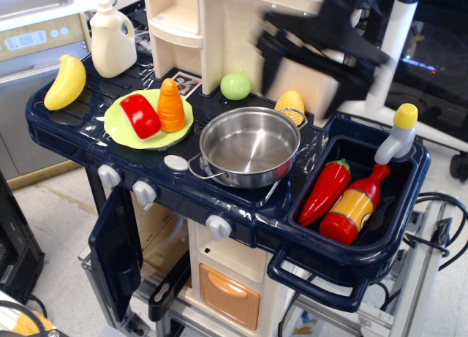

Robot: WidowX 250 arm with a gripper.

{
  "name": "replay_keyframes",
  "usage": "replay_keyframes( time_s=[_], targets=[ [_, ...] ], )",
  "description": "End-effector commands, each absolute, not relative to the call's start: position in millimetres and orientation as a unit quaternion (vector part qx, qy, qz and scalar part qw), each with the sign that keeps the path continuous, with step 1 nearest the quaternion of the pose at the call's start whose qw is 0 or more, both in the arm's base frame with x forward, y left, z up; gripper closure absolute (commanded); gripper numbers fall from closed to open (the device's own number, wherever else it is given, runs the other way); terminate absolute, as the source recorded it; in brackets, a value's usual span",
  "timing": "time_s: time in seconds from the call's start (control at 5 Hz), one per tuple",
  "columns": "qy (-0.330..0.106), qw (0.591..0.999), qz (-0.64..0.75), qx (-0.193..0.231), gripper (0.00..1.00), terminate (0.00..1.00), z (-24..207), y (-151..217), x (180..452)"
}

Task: Put banana in pot or pan

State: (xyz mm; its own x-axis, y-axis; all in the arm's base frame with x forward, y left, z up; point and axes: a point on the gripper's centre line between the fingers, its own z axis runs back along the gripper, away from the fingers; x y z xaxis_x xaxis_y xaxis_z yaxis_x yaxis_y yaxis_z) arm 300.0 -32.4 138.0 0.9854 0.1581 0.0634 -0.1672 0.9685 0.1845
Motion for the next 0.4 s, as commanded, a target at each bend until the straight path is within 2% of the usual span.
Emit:
replay_keyframes(
  time_s=[0.0,0.2],
  targets=[
    [-0.085,0.985,0.087,0.120,0.00,0.00,170.0,55.3,286.5],
    [-0.103,0.983,0.093,0.118,0.00,0.00,164.0,105.4,287.3]
  ],
)
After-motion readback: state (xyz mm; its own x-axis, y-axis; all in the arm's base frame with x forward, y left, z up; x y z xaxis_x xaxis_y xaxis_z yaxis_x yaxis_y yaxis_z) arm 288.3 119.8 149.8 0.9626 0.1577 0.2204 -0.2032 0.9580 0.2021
